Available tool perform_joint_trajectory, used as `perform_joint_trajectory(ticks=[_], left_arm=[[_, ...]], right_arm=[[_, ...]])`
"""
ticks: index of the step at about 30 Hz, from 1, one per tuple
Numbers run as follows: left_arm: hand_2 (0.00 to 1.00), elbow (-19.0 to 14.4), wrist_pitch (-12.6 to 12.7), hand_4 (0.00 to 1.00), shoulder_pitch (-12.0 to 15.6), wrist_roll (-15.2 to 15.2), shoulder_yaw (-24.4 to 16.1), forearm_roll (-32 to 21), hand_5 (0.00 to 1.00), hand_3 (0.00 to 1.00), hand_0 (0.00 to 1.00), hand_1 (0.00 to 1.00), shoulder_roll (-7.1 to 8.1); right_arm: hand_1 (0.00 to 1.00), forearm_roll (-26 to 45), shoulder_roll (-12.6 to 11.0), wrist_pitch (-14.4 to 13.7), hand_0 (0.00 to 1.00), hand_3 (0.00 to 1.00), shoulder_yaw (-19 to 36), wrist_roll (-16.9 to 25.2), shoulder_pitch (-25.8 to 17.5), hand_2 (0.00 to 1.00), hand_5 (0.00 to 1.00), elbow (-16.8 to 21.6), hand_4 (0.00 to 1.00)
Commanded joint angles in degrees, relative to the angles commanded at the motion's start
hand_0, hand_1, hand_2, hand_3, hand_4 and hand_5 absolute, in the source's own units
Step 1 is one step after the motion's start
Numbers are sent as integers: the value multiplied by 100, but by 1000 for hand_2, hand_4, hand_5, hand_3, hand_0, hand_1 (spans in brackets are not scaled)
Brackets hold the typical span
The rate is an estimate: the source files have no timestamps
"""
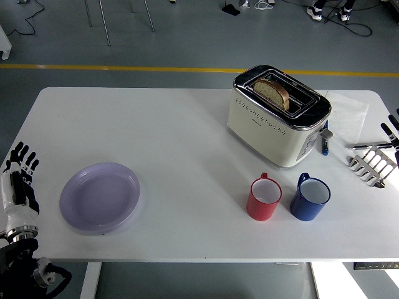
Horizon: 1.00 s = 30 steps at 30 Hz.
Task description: Push plate across desktop,pick up the break from the machine,place the break in the plate
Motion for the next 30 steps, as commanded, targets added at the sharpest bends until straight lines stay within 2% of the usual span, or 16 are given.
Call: perform_joint_trajectory(ticks=[13,30], left_arm=[[940,540,-90,604,33,33,267,37,998,900,847,878,27],[937,778,-147,604,-5,92,463,131,998,895,843,877,24]], right_arm=[[704,-7,-3,5,778,665,7,0,25,702,541,1,499],[703,-2,0,17,777,663,33,-2,31,698,542,4,499]])
